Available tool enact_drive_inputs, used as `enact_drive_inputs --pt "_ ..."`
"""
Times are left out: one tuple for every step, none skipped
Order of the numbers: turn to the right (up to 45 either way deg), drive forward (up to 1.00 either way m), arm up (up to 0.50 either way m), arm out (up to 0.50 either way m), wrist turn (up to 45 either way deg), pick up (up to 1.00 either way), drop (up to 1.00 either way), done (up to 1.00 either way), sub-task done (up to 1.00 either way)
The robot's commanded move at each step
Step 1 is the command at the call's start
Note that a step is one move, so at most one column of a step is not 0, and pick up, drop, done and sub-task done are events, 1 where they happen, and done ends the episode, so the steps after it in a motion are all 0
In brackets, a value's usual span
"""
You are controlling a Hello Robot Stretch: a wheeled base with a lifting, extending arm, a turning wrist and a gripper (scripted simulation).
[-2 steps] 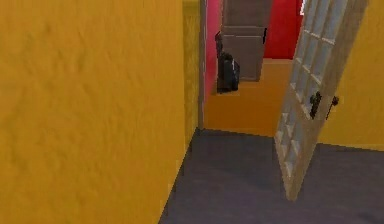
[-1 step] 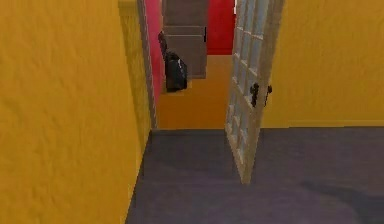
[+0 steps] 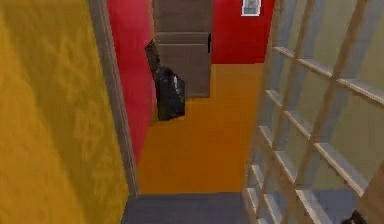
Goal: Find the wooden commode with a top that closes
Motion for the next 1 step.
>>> enact_drive_inputs --pt "0.0 1.00 0.00 0.00 0.0 0.00 0.00 0.00 0.00"
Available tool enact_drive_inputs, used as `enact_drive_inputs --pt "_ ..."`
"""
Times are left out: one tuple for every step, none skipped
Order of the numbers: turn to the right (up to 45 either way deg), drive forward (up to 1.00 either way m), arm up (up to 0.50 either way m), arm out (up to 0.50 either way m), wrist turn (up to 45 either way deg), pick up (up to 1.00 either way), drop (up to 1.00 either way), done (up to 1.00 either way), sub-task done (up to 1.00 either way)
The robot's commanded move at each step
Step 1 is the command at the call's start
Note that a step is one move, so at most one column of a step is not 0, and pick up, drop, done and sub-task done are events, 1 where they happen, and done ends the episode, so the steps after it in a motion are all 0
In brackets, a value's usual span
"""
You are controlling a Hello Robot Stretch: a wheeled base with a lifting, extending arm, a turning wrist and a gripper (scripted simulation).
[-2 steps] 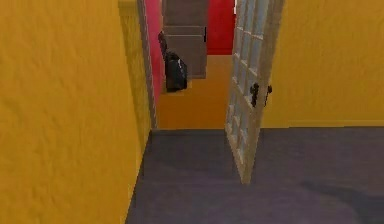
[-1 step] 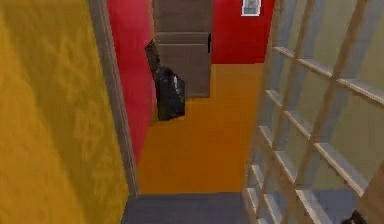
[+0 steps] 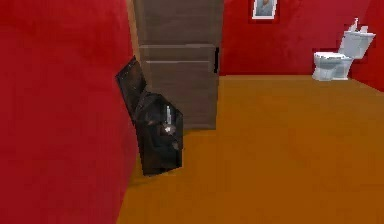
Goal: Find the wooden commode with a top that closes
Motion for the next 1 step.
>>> enact_drive_inputs --pt "3.0 0.00 0.00 0.00 0.0 0.00 0.00 0.00 0.00"
